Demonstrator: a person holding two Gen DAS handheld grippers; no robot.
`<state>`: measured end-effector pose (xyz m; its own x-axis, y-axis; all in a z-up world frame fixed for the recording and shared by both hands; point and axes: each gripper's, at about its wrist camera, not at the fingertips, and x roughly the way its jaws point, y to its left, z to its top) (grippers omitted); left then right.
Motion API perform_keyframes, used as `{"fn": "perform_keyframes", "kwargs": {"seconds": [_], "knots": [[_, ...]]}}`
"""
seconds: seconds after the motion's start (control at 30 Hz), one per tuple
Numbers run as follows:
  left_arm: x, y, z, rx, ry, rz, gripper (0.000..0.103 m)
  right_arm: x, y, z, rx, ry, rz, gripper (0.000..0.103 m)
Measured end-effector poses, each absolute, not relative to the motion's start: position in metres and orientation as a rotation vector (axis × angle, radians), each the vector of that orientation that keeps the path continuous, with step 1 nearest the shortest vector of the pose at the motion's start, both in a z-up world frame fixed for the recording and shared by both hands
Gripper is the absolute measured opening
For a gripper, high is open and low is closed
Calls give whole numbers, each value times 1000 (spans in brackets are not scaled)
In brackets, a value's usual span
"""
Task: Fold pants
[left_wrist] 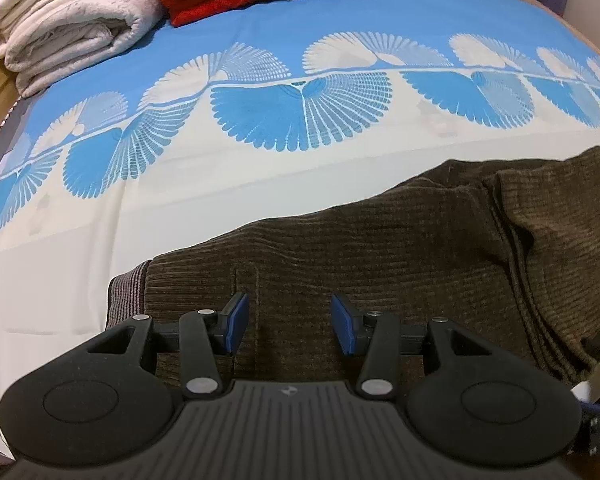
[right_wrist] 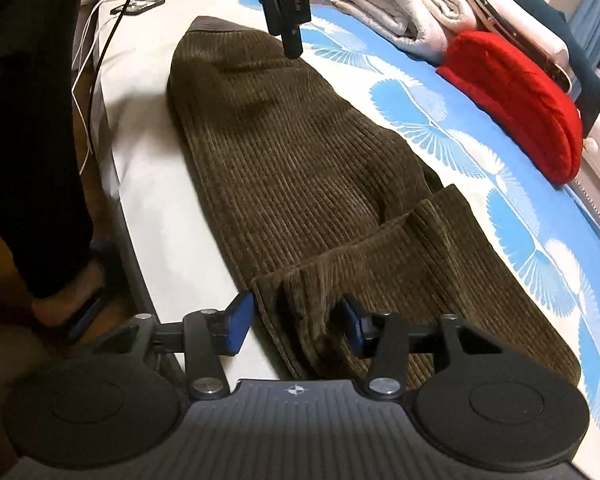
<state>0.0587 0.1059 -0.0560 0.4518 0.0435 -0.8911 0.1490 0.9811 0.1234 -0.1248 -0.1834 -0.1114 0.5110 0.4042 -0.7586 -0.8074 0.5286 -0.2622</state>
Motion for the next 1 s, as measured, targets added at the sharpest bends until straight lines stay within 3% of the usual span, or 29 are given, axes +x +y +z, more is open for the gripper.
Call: {"fn": "perform_keyframes", "kwargs": {"seconds": [0.1,0.13,0.23,0.33,0.43,0.63,0.8,0.9,0.93,1.0], "knots": [[58,109,-56,187,1105,-57,51,-123,-180,-115,-714,701,787,43],[58,111,-57,185,1106,-55,51,-121,-181,-114,-704,707,803,31],[57,113,-55,182,1101,-54,51,-106,-194,-90,-572,689,750,26],[58,114,-55,180,1100,-52,51,-89,-225,-39,-284,581,627,26],[59,113,-55,181,1101,-55,51,-101,-242,-13,-210,472,641,26],[63,99,-55,164,1105,-79,51,-118,-198,-82,-486,699,768,27],[70,86,-55,95,1103,-136,50,-114,-214,-61,-339,660,772,30],[78,76,-55,13,1105,-174,38,-103,-226,-62,-283,683,714,31],[80,71,-55,-19,1104,-195,28,-99,-225,-70,-291,717,695,31],[85,59,-56,-72,1100,-228,24,-96,-220,-92,-352,835,698,31]]}}
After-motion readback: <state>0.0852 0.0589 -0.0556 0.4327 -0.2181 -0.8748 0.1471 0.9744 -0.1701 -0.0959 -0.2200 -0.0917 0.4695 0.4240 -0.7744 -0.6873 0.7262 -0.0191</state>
